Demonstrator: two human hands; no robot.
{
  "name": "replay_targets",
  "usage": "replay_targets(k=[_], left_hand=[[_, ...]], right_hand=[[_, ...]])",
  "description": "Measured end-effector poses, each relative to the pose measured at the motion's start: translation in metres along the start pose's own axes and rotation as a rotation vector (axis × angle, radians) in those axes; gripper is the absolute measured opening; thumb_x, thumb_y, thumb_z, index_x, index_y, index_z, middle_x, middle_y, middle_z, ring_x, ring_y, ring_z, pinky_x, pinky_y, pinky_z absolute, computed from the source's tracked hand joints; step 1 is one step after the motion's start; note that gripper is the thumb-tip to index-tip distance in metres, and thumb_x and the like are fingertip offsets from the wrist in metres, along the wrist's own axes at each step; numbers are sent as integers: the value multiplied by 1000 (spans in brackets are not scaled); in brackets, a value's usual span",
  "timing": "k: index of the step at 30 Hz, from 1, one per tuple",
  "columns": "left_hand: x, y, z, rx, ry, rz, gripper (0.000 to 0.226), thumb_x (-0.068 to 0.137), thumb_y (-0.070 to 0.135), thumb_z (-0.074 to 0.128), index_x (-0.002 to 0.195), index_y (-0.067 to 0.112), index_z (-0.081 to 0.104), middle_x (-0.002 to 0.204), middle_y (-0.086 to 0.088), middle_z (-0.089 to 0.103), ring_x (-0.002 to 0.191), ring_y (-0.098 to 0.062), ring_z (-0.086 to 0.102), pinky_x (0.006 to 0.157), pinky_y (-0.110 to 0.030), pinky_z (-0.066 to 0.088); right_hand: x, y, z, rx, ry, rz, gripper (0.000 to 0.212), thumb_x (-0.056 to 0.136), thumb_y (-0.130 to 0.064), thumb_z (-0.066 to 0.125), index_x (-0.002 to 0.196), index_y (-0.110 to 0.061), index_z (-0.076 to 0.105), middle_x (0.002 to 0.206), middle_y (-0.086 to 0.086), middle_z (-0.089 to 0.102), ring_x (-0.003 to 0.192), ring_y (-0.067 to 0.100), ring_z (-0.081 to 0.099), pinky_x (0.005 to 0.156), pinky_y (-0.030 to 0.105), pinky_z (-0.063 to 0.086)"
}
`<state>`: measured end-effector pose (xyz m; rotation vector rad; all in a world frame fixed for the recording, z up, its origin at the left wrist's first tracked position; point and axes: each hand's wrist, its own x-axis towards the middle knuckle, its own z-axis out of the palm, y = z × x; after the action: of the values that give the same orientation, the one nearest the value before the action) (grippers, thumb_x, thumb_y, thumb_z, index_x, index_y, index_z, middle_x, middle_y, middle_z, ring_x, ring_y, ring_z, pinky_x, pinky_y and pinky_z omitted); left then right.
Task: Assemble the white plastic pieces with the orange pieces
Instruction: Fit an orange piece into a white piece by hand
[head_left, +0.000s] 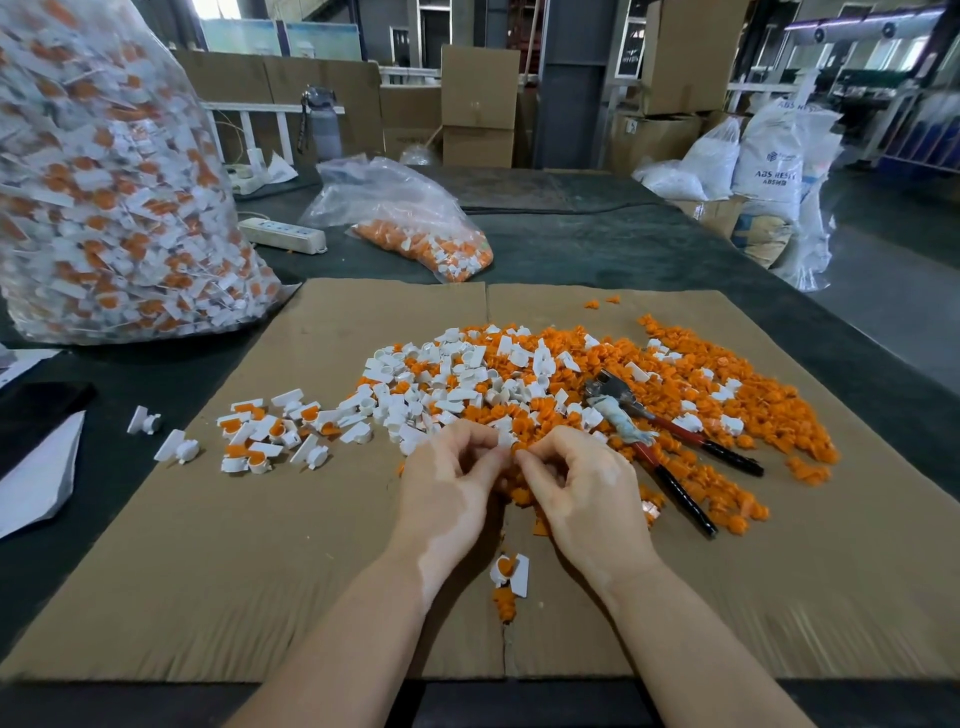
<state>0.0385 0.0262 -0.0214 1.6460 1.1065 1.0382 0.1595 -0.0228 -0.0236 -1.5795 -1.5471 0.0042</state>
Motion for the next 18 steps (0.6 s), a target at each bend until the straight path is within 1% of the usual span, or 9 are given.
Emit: replay_targets(k=[2, 4, 7, 10, 12, 15, 18], left_hand=[[-1, 2, -2, -133, 16, -46, 6, 87, 12, 63, 86, 18, 66, 74, -7, 70, 67, -16, 66, 66, -27, 55], [-1, 3, -4, -210, 23, -74, 6, 88, 10, 62, 87, 13, 66, 72, -9, 69, 62, -14, 64, 59, -21, 53], [-2, 3, -5, -262, 23, -91, 5, 88, 9, 62, 90, 10, 66, 70, -7, 67, 60, -11, 61, 55, -18, 49], [-2, 3, -5, -254, 10, -75, 7, 88, 8, 62, 89, 13, 66, 67, -2, 67, 58, -9, 62, 54, -16, 49], [-2, 4, -4, -254, 0, -66, 9, 88, 8, 62, 88, 15, 66, 66, 0, 67, 57, -9, 62, 54, -17, 50], [-2, 3, -4, -248, -4, -64, 11, 88, 7, 62, 87, 16, 67, 67, -3, 69, 57, -9, 62, 55, -17, 50], [-1, 2, -4, -238, -8, -64, 9, 88, 7, 62, 89, 14, 67, 67, -3, 69, 57, -9, 63, 53, -15, 48]], right_hand=[[1, 0, -1, 81, -1, 26, 9, 85, -21, 66, 79, -14, 67, 72, -6, 62, 72, 8, 57, 65, 29, 50], [2, -1, -1, 120, 26, 26, 8, 82, -23, 70, 83, -17, 66, 74, -9, 59, 72, 7, 56, 64, 26, 49], [1, 0, -2, 110, 56, -24, 18, 79, -19, 73, 96, -17, 65, 78, -8, 56, 75, 5, 53, 68, 17, 45], [1, 0, -3, 102, 41, -75, 26, 80, -13, 72, 106, -15, 66, 83, -10, 54, 78, 2, 50, 71, 12, 42], [2, 0, -3, 118, 27, -89, 28, 82, -11, 69, 110, -14, 67, 86, -11, 53, 79, 2, 50, 73, 13, 43], [3, -1, -3, 138, 24, -90, 24, 83, -9, 67, 106, -15, 69, 88, -9, 55, 83, 5, 52, 74, 18, 46], [3, 0, -3, 131, 19, -76, 24, 83, -8, 67, 105, -18, 70, 88, -10, 56, 85, 5, 53, 75, 19, 47]])
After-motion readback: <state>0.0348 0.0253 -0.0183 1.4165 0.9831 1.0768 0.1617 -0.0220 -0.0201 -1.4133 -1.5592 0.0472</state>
